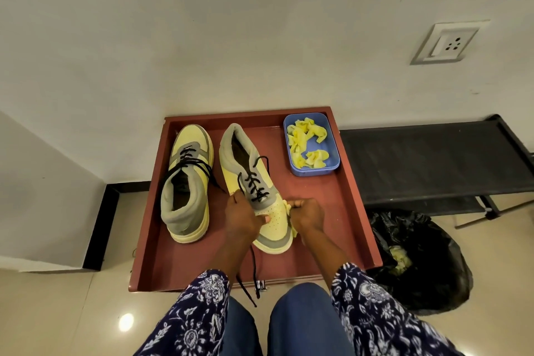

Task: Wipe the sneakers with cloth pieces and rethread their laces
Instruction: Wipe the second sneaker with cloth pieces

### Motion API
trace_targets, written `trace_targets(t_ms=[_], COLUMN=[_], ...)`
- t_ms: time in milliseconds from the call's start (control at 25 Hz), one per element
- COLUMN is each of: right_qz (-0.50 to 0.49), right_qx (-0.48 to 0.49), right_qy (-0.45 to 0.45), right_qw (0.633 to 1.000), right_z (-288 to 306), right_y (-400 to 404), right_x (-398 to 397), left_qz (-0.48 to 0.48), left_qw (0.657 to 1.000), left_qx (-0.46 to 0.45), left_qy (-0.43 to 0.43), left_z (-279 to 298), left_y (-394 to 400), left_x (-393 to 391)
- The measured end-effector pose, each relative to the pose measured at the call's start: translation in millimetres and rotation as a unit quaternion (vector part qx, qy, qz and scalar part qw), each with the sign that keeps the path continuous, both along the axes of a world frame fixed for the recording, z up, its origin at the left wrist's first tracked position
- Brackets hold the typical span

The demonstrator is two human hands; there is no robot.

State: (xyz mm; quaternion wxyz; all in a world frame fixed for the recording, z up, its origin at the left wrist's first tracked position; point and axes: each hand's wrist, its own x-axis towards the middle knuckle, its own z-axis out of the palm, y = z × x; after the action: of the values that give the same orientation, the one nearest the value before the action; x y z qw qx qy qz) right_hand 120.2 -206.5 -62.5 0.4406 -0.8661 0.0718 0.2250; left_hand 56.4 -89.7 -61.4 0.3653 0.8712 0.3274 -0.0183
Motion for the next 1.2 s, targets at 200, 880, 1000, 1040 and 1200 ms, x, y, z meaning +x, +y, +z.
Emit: trace_targets(t_ms=[200, 880, 1000, 1040, 1200], right_qz=[0.069, 0.144, 0.134, 0.131, 0.116], right_qx=[-0.005, -0.011, 0.017, 0.014, -0.004], right_qy=[-0.037, -0.021, 0.004, -0.001, -0.026], right_qw=[0.997, 0.989, 0.991, 0.991, 0.993], right_z=[3, 4, 2, 1, -4], right_y=[-5, -21, -24, -26, -32], right_x=[-10, -86, -86, -86, -93], left_qz=[0.008, 0.055, 0.048, 0.043, 0.019], left_qw=[1.000, 0.996, 0.997, 0.996, 0.995], left_qx=[-0.011, -0.069, -0.064, -0.060, -0.051], left_qy=[-0.010, -0.017, 0.023, 0.040, 0.085], left_z=[2, 0, -1, -1, -1], left_y=[-2, -25, -32, -33, -32], left_x=[-1, -53, -53, -52, -50])
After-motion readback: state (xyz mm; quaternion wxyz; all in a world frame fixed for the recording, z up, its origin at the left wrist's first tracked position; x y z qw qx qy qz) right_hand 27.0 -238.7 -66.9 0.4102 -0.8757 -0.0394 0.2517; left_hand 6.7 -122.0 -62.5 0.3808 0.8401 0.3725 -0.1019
